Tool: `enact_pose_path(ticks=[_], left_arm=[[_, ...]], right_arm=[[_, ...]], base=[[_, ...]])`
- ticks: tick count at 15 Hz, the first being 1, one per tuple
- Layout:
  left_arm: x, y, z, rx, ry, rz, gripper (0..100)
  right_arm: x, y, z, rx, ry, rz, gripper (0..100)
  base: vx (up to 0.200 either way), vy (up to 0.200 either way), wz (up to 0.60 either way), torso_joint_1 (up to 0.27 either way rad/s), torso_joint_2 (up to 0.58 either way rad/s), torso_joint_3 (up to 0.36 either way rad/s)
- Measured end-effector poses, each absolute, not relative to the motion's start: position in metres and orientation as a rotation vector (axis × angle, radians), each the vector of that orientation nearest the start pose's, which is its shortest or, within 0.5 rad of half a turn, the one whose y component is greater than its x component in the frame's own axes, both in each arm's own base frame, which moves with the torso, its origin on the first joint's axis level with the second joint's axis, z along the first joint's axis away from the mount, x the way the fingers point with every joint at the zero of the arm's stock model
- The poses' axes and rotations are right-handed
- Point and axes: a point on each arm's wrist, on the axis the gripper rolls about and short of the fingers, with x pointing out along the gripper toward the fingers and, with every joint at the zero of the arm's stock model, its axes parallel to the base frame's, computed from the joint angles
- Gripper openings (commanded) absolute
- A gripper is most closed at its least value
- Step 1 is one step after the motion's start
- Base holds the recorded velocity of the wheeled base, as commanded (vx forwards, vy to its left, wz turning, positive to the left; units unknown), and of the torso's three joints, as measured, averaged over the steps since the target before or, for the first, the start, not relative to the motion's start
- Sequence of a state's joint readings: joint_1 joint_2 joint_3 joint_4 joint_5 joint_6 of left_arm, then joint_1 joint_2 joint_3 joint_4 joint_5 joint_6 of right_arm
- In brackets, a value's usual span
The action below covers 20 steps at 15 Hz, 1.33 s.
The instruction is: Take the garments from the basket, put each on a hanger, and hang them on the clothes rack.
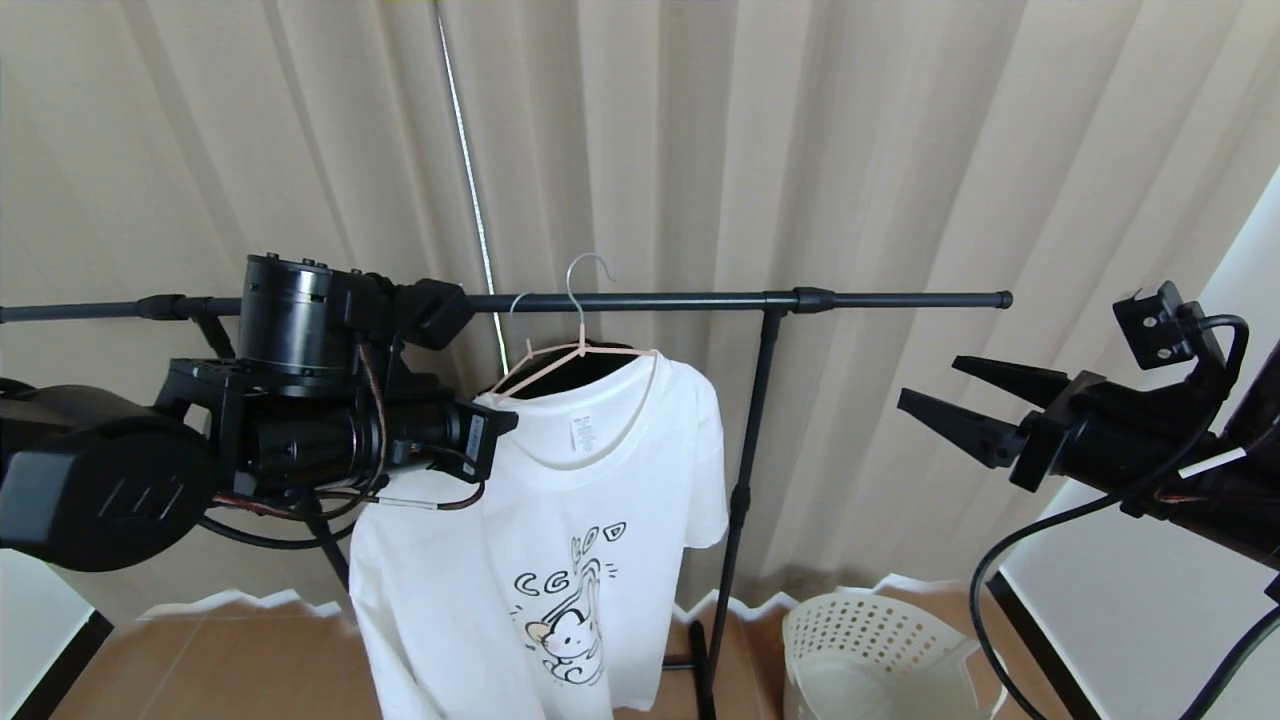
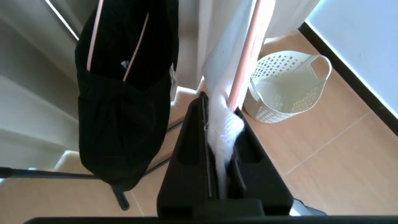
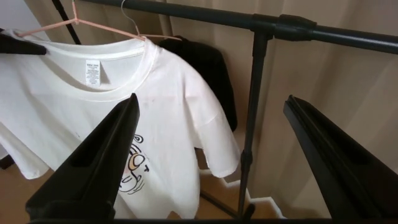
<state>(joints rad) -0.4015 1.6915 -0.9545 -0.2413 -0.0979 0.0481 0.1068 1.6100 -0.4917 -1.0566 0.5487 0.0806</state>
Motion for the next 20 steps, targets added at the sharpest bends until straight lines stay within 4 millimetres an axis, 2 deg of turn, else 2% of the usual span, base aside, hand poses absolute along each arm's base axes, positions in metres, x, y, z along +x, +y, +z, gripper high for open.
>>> enact_pose_path(ticks=[11, 15, 20], left_arm=[[0.327, -0.144, 0.176, 0.098, 0.494, -0.447, 0], [0.344, -0.149, 0.174, 0.122, 0.475, -0.342, 0], [0.357, -0.160, 0.168, 0.133, 0.471, -0.322, 0]], right_arm=[[0.252, 0.039, 0.169, 0.083, 0.088, 0.653, 100], [0.252, 0.039, 0.169, 0.083, 0.088, 0.653, 100], [0.254, 0.039, 0.166, 0.077, 0.095, 0.653, 100]], base=[[0.000, 0.000, 0.00, 0.000, 0.00, 0.000], [0.000, 0.000, 0.00, 0.000, 0.00, 0.000], [0.000, 0.000, 0.00, 0.000, 0.00, 0.000]])
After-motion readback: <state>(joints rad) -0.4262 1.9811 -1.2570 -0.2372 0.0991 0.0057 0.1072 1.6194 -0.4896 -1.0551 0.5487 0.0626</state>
